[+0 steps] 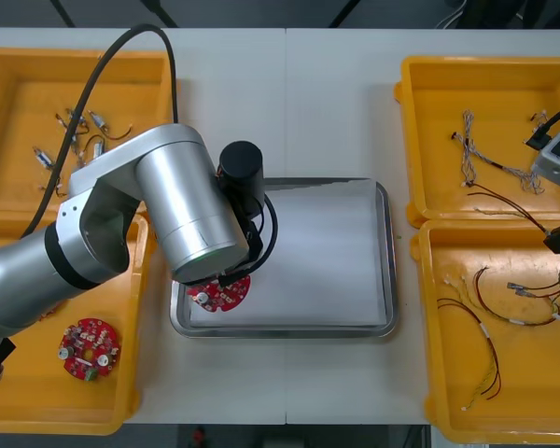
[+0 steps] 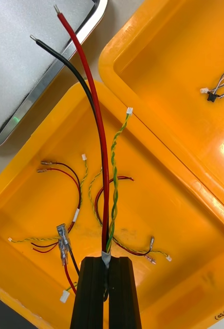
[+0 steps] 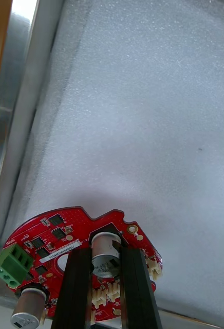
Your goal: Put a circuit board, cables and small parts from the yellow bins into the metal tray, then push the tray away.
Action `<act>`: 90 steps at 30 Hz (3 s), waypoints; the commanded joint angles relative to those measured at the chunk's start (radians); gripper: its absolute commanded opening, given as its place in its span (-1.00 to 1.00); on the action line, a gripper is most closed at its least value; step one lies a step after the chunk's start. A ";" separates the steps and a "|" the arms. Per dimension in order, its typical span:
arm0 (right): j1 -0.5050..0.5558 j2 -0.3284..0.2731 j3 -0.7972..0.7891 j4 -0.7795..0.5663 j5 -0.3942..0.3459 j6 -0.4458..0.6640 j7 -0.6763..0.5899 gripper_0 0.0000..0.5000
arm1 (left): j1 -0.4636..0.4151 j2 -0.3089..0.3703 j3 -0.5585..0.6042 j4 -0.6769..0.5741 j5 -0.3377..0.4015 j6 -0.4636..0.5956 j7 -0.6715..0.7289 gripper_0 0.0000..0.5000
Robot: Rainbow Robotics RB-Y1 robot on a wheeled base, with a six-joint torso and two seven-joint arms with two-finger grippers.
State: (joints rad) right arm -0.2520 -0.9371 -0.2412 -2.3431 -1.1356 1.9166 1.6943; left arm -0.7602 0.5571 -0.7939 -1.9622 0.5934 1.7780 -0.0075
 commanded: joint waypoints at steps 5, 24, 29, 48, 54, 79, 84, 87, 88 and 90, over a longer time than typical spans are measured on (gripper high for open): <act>-0.023 -0.035 0.008 -0.025 0.007 0.003 -0.002 -1.00 | -0.045 -0.043 -0.025 0.017 -0.034 -0.034 0.018 -1.00; -0.023 -0.035 0.008 -0.025 0.007 0.003 -0.002 -1.00 | -0.045 -0.046 -0.070 0.071 -0.043 -0.063 0.015 -0.88; -0.023 -0.035 0.008 -0.025 0.007 0.003 -0.002 -1.00 | -0.045 -0.045 -0.070 0.071 -0.044 -0.063 0.008 0.20; -0.023 -0.035 0.008 -0.025 0.007 0.003 -0.002 -1.00 | -0.136 0.057 0.036 -0.067 0.180 0.006 0.021 1.00; -0.023 -0.035 0.008 -0.025 0.007 0.003 -0.002 -1.00 | -0.194 0.132 0.147 -0.116 0.341 0.066 0.015 1.00; -0.210 -0.046 0.359 -0.147 0.010 0.003 0.062 -1.00 | -0.326 0.511 0.387 0.144 0.602 0.083 -0.238 1.00; -0.326 -0.046 0.550 -0.140 0.031 -0.053 0.094 -1.00 | -0.332 0.511 0.387 0.253 0.519 0.063 -0.324 1.00; -0.398 -0.046 0.672 -0.116 0.048 -0.123 0.111 -1.00 | -0.334 0.511 0.387 0.318 0.482 0.040 -0.371 1.00; -0.411 -0.046 0.697 -0.108 0.051 -0.137 0.114 -1.00 | -0.332 0.511 0.387 0.330 0.477 0.035 -0.379 1.00; -0.467 -0.038 0.793 -0.081 0.076 -0.194 0.130 -1.00 | -0.332 0.511 0.387 0.379 0.456 0.014 -0.416 1.00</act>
State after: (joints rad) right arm -0.6154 -0.9473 0.4254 -2.4490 -1.0883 1.7763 1.7600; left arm -1.0416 1.0297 -0.4355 -1.6340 1.0833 1.8211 -0.3574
